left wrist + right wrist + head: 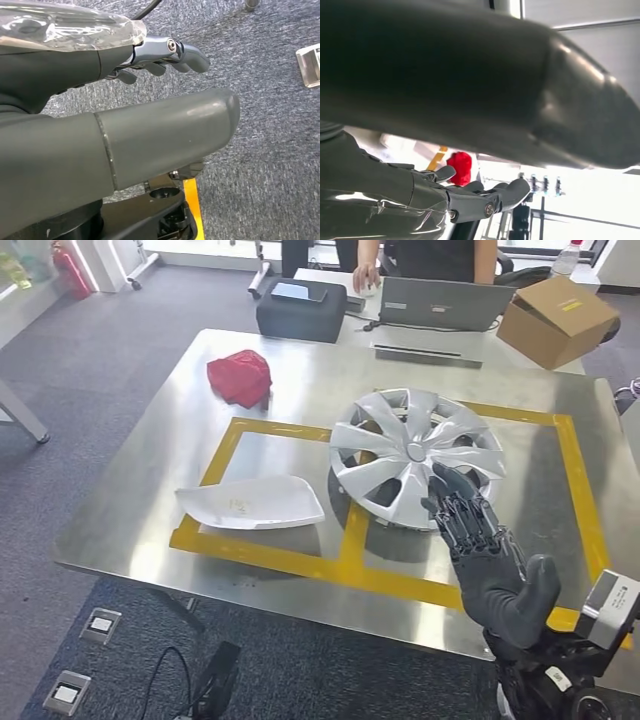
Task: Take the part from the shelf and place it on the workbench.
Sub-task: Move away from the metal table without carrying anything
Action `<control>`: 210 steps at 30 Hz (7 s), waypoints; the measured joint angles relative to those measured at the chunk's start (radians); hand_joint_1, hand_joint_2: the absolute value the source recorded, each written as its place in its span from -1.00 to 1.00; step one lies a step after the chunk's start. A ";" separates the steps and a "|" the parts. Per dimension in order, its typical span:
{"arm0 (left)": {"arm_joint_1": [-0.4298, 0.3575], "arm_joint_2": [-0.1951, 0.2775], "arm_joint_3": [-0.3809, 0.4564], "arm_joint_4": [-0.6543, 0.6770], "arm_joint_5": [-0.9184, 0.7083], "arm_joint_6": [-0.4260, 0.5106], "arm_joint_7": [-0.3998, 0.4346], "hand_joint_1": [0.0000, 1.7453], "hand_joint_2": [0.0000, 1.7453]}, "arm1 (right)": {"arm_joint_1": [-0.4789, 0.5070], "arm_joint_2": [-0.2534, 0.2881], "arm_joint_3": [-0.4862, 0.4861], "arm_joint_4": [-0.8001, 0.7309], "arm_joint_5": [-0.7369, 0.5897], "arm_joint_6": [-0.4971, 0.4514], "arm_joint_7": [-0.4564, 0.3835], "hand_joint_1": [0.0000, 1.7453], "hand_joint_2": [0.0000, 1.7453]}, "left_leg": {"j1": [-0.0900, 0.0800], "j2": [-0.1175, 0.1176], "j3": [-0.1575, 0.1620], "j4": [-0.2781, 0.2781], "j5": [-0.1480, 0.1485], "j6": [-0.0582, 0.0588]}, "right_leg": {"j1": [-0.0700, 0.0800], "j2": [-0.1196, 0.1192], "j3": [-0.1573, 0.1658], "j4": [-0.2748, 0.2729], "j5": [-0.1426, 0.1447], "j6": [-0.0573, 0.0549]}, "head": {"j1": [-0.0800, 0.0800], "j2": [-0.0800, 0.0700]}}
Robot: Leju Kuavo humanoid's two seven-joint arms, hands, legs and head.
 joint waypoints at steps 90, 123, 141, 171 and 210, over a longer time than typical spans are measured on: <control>-0.024 0.008 -0.001 0.000 -0.010 -0.007 0.042 -1.00 -1.00 | 0.011 0.020 -0.058 -0.017 0.017 -0.027 -0.037 -1.00 -1.00 | -0.012 0.003 0.021 -0.019 -0.017 0.025 | 0.025 -0.010 0.016 0.000 -0.001 -0.032 | 0.000 0.000; -0.021 0.012 -0.001 0.000 -0.004 -0.006 0.042 -1.00 -1.00 | 0.012 0.022 -0.070 -0.010 0.015 -0.028 -0.045 -1.00 -1.00 | -0.002 0.000 0.007 -0.016 0.016 -0.006 | 0.024 -0.007 0.029 -0.023 0.001 -0.045 | -0.004 0.000; -0.013 0.014 -0.001 0.000 0.006 0.001 0.039 -1.00 -1.00 | 0.007 0.031 -0.068 0.000 0.012 -0.027 -0.050 -1.00 -1.00 | -0.003 0.003 0.113 -0.023 -0.084 0.024 | 0.023 -0.014 -0.118 0.033 0.075 -0.036 | -0.012 0.000; -0.023 0.016 -0.001 0.000 -0.002 -0.008 0.051 -1.00 -1.00 | 0.005 0.048 -0.078 0.019 0.016 -0.021 -0.071 -1.00 -1.00 | -0.016 0.006 0.144 -0.041 -0.103 0.012 | 0.029 -0.017 -0.106 -0.021 0.126 -0.047 | -0.016 0.000; -0.006 0.022 -0.001 0.000 0.013 0.001 0.034 -1.00 -1.00 | 0.008 0.059 -0.086 0.061 0.012 -0.022 -0.076 -1.00 -1.00 | -0.004 0.010 0.078 -0.038 -0.055 0.037 | 0.013 -0.011 -0.197 0.287 -0.060 -0.009 | -0.002 0.000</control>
